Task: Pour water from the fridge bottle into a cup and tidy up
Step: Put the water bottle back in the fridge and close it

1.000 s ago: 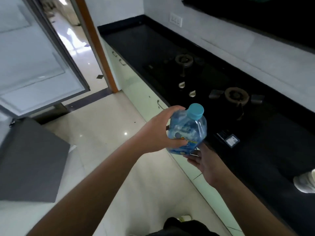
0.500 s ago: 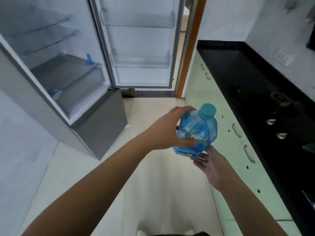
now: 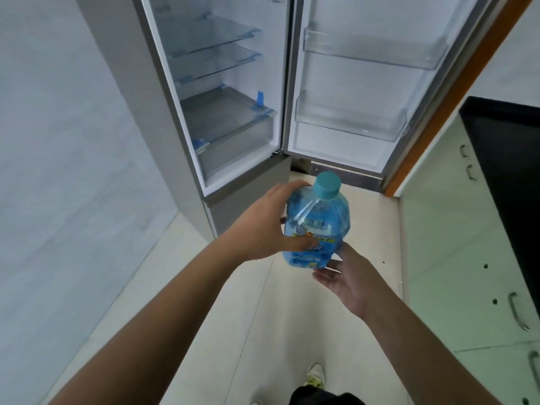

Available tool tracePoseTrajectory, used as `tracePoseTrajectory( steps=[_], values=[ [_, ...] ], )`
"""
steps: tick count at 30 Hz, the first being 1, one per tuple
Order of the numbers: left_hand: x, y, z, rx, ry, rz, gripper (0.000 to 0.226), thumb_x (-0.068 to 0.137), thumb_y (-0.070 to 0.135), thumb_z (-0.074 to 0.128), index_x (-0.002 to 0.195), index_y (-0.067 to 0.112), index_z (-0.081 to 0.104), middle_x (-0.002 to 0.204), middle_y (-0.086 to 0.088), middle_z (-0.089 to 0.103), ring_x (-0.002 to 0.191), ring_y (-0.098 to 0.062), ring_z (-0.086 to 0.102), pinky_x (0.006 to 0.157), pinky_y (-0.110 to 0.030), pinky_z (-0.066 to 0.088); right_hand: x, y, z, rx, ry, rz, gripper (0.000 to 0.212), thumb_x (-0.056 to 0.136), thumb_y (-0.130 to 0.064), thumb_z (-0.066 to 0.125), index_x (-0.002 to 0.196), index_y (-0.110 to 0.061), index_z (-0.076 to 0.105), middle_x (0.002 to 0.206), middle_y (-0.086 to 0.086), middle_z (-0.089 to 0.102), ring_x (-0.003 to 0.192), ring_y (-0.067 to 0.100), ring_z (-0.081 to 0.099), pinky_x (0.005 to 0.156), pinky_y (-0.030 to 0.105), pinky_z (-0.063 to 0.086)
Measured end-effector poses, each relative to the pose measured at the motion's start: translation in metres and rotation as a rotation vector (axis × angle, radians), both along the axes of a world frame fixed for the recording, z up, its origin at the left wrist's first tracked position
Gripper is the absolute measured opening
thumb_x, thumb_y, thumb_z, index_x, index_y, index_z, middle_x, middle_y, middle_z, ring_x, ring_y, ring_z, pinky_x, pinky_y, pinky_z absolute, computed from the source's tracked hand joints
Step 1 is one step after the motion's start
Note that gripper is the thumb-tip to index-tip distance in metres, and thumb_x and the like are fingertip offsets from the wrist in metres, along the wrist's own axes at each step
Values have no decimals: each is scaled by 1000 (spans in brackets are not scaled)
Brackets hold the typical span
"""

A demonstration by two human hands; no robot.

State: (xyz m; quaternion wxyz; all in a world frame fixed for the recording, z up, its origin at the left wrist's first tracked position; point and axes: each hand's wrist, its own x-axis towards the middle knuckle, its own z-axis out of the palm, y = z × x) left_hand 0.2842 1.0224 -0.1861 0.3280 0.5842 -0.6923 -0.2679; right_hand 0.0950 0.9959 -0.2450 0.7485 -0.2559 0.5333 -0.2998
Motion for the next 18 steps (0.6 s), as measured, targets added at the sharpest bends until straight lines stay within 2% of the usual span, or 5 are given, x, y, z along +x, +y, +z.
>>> tracePoseTrajectory(
  steps=[4, 8, 14, 18],
  values=[
    [3, -30, 2, 14, -31, 64, 87, 73, 34, 84, 145, 29, 35, 132, 11, 49, 112, -2, 53, 84, -3, 46, 6, -41, -6, 18, -44, 55, 27, 100, -29, 52, 118, -13, 65, 116, 21, 63, 95, 26, 62, 90, 39, 52],
    [-3, -67, 6, 33, -46, 123, 85, 74, 34, 84, 144, 30, 36, 134, 11, 50, 114, -4, 54, 86, -8, 49, 0, -87, -4, 22, -63, 147, 30, 99, -33, 54, 119, -13, 65, 116, 20, 64, 100, 28, 63, 96, 41, 51],
    [-8, -113, 18, 23, -56, 216, 83, 73, 32, 86, 142, 27, 39, 131, 9, 53, 114, -8, 56, 89, -18, 54, -4, -155, 1, -8, -55, 256, 32, 99, -35, 54, 117, -11, 65, 115, 23, 65, 96, 26, 63, 89, 37, 52],
    [-2, -132, 21, 5, -38, 298, 83, 73, 32, 86, 142, 26, 40, 131, 8, 54, 113, -10, 58, 88, -15, 53, 8, -185, 7, -15, -58, 313, 31, 97, -35, 56, 116, -14, 66, 114, 22, 65, 105, 30, 62, 93, 39, 52]
  ],
)
